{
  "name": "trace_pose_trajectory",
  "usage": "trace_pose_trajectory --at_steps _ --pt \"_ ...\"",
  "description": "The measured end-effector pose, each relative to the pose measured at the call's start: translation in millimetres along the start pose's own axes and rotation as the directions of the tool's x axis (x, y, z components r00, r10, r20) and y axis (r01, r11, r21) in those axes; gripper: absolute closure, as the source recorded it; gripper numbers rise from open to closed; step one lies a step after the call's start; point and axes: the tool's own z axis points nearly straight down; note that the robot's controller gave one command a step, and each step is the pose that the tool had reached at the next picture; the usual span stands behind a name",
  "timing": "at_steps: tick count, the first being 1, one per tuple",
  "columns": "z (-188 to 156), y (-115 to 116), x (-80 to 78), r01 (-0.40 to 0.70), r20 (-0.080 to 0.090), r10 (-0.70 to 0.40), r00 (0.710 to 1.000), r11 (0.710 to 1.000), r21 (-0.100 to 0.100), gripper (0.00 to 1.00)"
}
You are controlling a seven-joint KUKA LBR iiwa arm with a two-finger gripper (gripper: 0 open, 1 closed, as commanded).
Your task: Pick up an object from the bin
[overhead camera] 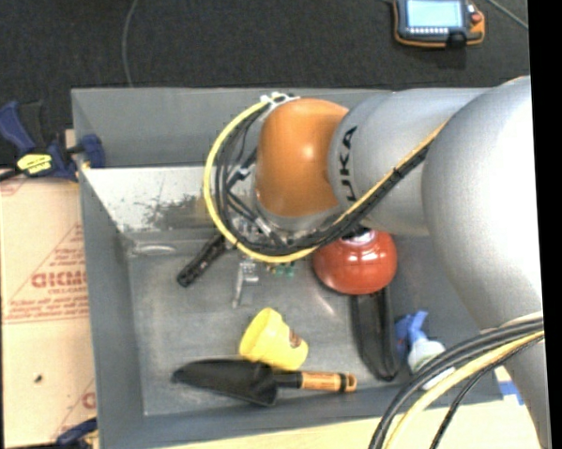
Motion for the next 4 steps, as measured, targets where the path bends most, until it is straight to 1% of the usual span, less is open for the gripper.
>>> trace_pose_trajectory --at_steps 1,2,3,4 --pt "51 -5 -2.7 0.289 0.006 -0.289 0.957 0.957 0.001 0.00" --pt "62 9 0.8 0.002 -0.003 -0.002 1.000 1.000 0.001 1.00" --pt "62 9 0.9 0.001 -0.003 -0.001 1.000 1.000 0.001 1.00" --pt "19 4 1.2 0.023 0.006 -0.023 1.000 1.000 0.001 1.00"
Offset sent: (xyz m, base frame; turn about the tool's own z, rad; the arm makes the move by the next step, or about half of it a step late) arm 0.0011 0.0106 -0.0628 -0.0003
